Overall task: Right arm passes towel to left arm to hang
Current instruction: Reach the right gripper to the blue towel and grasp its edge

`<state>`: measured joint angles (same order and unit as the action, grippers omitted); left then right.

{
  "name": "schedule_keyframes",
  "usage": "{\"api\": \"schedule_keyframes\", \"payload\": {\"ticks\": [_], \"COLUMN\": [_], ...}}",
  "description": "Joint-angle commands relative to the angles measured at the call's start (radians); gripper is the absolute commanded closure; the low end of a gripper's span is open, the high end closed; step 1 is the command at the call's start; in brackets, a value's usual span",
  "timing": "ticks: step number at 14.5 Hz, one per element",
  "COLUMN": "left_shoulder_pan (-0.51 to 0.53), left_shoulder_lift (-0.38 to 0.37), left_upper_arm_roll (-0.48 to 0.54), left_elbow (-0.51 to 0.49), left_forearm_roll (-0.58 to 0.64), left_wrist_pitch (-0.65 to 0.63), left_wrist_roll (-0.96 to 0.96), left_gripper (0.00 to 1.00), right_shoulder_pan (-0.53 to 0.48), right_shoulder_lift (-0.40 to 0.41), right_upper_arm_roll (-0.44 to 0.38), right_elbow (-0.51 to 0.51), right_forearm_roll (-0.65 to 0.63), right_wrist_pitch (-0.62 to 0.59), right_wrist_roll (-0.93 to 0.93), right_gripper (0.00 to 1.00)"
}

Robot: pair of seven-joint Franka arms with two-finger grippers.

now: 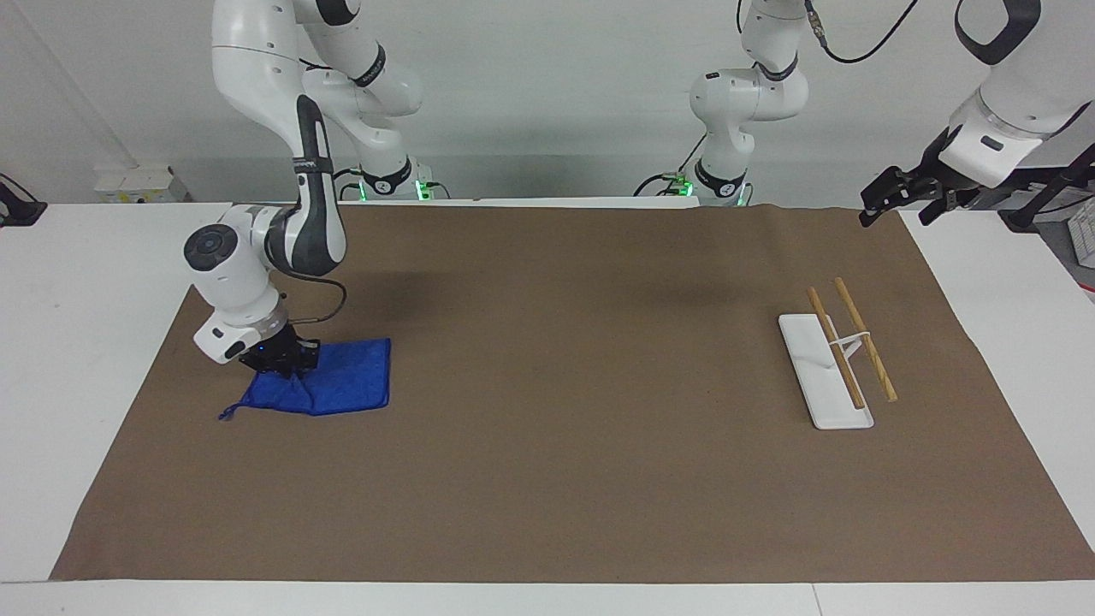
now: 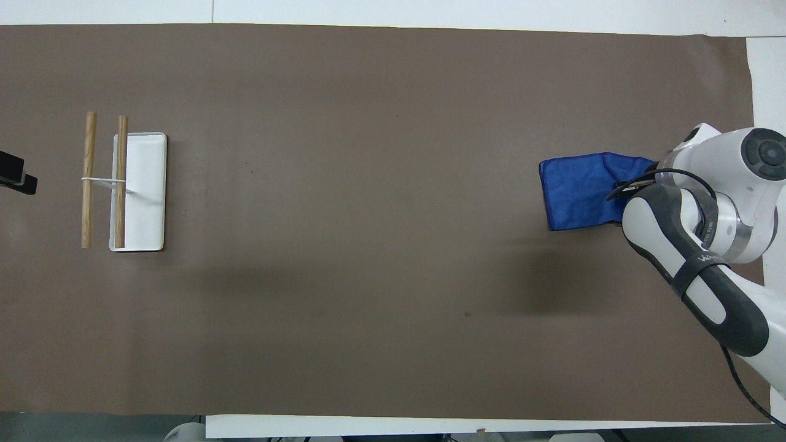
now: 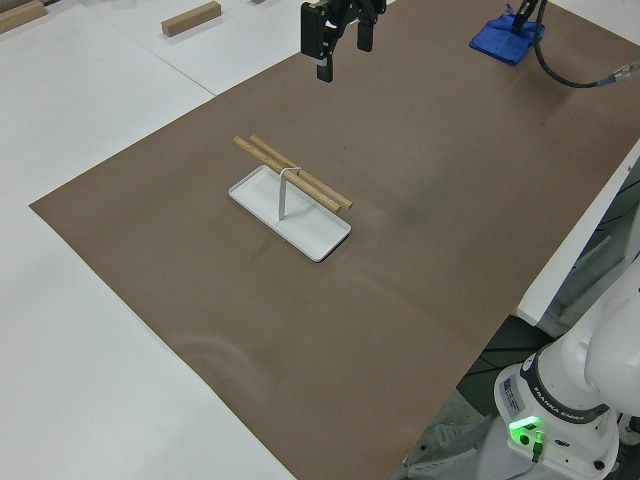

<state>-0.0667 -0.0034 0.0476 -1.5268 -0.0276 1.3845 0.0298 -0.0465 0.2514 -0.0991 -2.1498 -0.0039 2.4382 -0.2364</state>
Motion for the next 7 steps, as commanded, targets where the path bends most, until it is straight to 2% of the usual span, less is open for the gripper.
{"api": "schedule_keyframes", "payload": {"ticks": [1, 3, 5, 7], "left_shoulder_pan": [-0.010, -0.010, -0.010, -0.010], "left_shoulder_lift": [-0.013, -0.013, -0.013, -0.013], "left_upper_arm_roll": [0.012, 0.012, 0.012, 0.012], "left_elbow": [-0.021, -0.021, -0.021, -0.021], "left_forearm_roll": [-0.006, -0.006, -0.006, -0.006], "left_wrist_pitch": [0.013, 0.013, 0.013, 0.013], "left_wrist_roll": [-0.005, -0.005, -0.005, -0.005], "left_gripper": [0.00, 0.00, 0.00, 0.00], "right_shoulder_pan": [-0.012, -0.004, 0.002, 0.002], "right_shoulder_lift": [-0.004, -0.015, -0.046, -0.083], "right_upper_arm_roll": [0.010, 0.015, 0.025, 0.083], "right_elbow": [0.002, 0.060, 0.109, 0.126], "right_forearm_roll": [0.088, 0.169, 0.196, 0.196], "right_wrist_pitch": [-0.019, -0.135, -0.253, -0.329], "right_wrist_roll": [-0.027, -0.003, 0.110, 0.224], "right_gripper": [1.00, 1.00, 1.00, 1.00]}}
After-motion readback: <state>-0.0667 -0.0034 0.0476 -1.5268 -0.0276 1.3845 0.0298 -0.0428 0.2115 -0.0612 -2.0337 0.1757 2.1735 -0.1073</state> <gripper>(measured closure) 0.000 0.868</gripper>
